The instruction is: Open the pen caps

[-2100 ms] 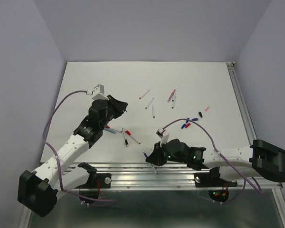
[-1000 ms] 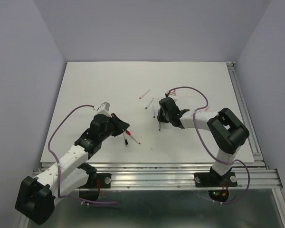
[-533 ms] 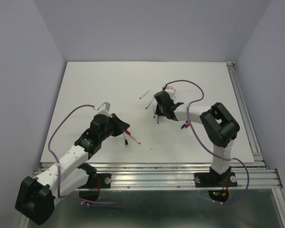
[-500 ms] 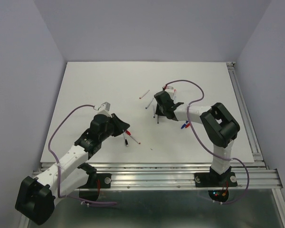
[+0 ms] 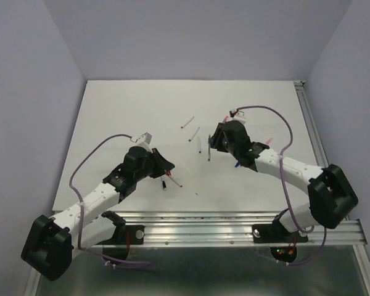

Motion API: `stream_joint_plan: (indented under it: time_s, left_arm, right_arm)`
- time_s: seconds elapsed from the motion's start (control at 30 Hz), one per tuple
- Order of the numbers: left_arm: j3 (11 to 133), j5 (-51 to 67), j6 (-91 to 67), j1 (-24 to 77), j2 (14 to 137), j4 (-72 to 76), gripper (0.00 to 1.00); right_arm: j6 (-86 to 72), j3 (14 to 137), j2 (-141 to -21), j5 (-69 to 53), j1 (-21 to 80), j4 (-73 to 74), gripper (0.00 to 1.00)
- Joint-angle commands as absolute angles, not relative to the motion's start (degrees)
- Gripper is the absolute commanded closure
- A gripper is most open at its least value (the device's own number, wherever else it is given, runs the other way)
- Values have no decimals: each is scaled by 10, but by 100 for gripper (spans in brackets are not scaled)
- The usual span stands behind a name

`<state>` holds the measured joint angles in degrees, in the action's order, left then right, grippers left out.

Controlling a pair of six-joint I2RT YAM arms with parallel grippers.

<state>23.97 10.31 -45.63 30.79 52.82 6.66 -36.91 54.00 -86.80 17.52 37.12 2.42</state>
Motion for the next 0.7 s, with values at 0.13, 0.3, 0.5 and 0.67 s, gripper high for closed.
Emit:
stream_joint_plan:
  time_s: [0.13, 0.3, 0.5, 0.67]
  left_arm:
    - [340, 91, -454, 393, 649, 127, 100]
    - [438, 98, -439, 457, 790, 142, 100]
    - [567, 126, -420, 484, 946, 139, 100]
    - [672, 121, -411, 503, 1039, 107, 100]
  right_arm:
    - [-457, 369, -648, 227, 368, 70, 24]
    - [-518, 304, -532, 285, 367, 125, 0]
    - [-608, 301, -469, 366, 368, 209, 0]
    - [-635, 303, -434, 409, 368, 268, 0]
